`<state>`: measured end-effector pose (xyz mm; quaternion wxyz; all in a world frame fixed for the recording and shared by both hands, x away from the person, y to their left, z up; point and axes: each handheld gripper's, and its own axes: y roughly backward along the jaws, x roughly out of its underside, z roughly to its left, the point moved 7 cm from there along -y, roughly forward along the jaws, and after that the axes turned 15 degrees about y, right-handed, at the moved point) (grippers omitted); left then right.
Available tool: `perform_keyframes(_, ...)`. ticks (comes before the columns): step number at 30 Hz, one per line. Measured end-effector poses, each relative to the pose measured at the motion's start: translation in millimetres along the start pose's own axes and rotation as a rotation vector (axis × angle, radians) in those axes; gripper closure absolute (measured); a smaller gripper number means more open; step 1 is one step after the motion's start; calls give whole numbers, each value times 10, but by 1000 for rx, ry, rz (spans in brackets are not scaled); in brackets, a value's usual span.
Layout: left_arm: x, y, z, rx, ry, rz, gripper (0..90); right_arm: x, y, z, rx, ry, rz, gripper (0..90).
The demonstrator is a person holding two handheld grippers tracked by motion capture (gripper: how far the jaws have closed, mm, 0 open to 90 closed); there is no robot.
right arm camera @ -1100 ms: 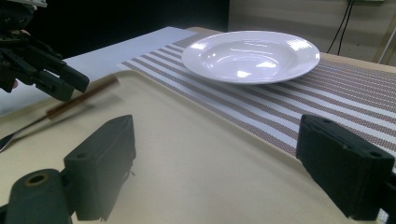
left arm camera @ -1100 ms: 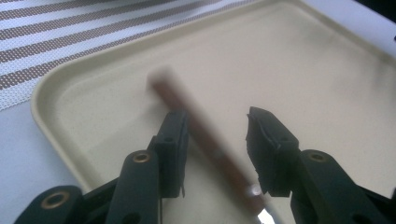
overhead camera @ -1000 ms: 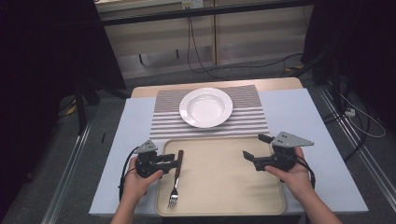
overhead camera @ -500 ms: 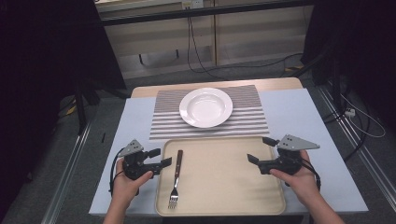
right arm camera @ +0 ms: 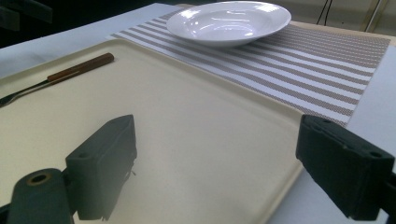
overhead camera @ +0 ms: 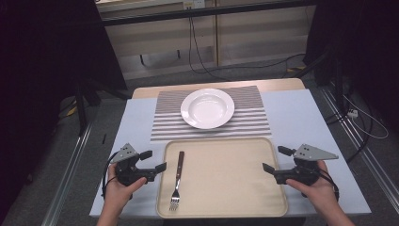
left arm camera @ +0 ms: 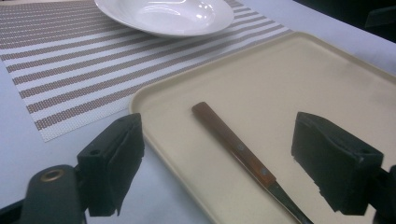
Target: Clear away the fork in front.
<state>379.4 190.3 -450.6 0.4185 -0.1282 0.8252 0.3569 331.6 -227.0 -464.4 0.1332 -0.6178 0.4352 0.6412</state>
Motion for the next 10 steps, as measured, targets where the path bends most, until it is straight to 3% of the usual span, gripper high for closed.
perform_keyframes(10,-11,79,18,-3,-2,-32,115,20,22,9,-3,-2,-14,124)
